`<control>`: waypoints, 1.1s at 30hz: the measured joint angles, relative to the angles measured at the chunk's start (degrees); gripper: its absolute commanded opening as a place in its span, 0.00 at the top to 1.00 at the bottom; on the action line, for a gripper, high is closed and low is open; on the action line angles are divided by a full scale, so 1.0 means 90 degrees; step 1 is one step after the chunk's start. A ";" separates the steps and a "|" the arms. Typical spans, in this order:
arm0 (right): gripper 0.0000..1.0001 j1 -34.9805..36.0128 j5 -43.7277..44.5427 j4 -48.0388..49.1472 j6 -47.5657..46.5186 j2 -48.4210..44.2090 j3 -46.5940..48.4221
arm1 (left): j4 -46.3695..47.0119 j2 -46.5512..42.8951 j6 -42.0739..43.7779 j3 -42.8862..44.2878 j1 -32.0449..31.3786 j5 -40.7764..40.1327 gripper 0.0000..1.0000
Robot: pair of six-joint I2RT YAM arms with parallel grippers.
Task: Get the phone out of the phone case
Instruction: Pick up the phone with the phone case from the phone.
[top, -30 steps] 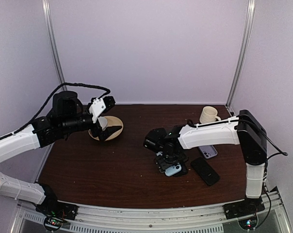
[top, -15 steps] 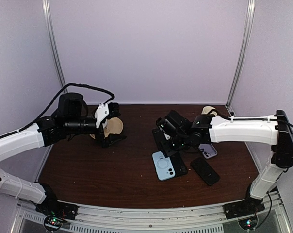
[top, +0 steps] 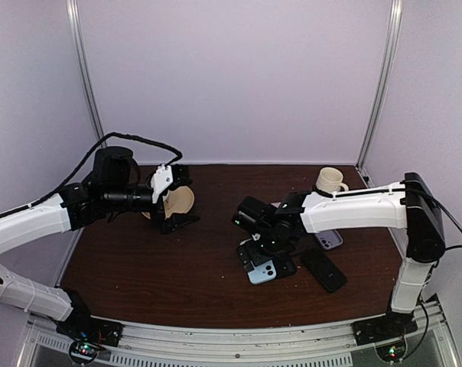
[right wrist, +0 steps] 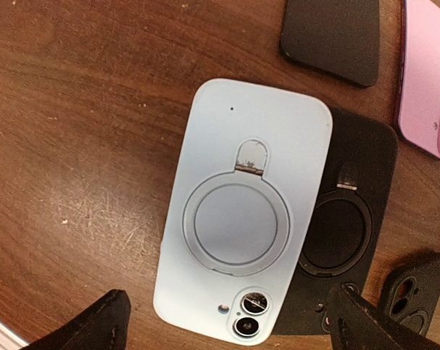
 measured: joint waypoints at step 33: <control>0.41 0.0194 0.0461 -0.0697 0.0352 0.1290 0.0697 | 0.0049 -0.0231 0.0199 -0.0143 0.0000 -0.0291 0.03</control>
